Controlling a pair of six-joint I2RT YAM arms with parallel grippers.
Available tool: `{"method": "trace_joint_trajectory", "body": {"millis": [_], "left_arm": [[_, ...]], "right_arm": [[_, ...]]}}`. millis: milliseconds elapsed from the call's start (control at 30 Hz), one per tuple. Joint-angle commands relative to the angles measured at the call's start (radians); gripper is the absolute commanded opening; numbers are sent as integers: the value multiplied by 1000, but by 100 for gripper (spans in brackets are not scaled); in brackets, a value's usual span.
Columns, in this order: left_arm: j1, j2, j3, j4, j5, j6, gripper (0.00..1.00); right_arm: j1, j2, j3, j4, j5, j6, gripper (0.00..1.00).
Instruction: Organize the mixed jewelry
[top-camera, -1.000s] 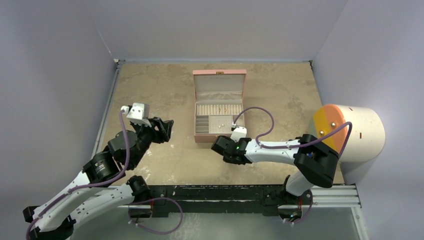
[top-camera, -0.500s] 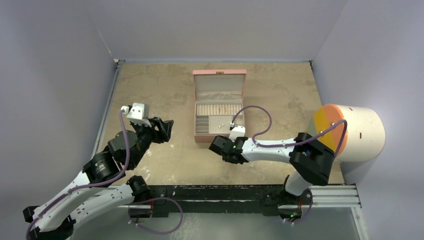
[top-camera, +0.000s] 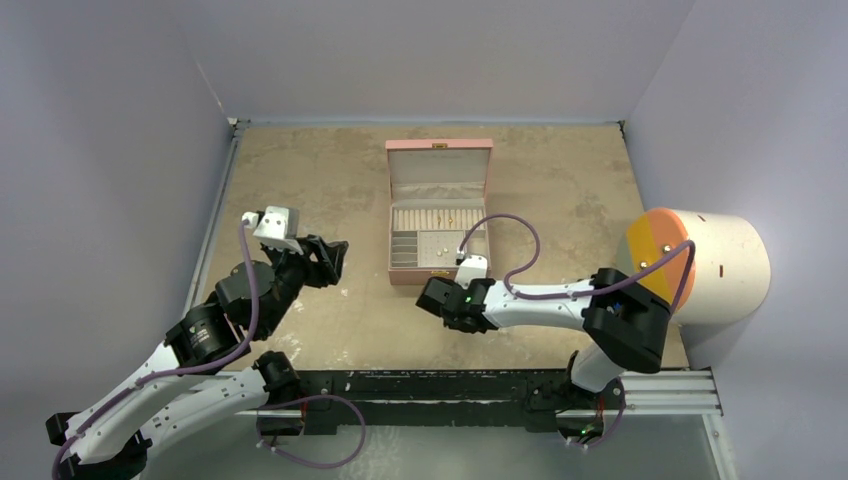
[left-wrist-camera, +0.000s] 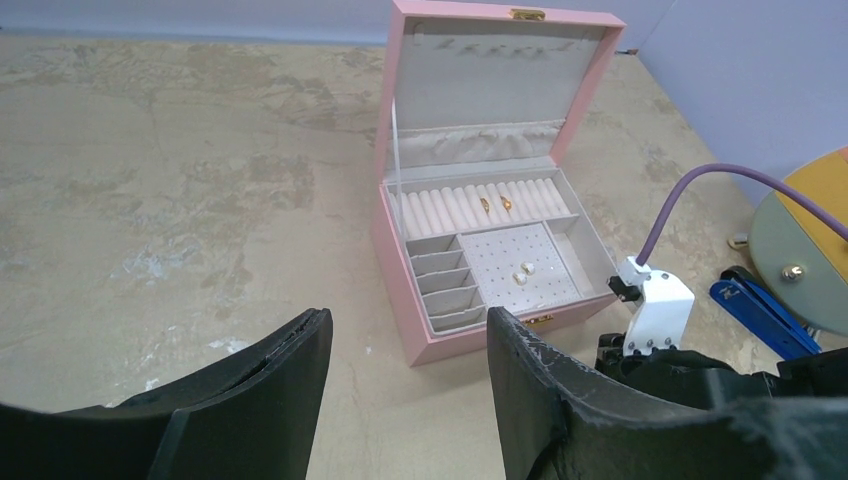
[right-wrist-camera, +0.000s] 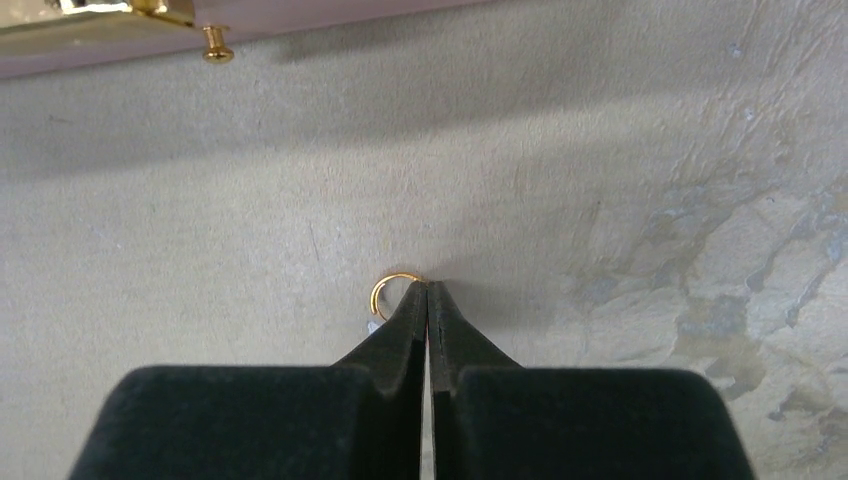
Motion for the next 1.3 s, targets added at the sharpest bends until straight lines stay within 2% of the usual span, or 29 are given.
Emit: {"method": "trace_joint_trajectory", "body": {"millis": [0,233,367,733,900,1267], "left_arm": [[7,0,9,13,51,-43,58],[7,14,-30,20,171,-160,60],[8,31,-66,58,249,-226,60],[6,124,-199,256,433,-387,58],[8,168,-223,328,476,-429,57],[6,291,-269,530,593,-573,46]], "right_arm": [[11,-86,-11,-39,36,1,0],[18,-220,-79,124,7,-165,0],[18,-264,-83,146,35,-227,0],[19,-431,-111,329,39,-460,0],[18,-513,-135,432,-30,-556,0],[19,-606,-175,555,-120,-663,0]]}}
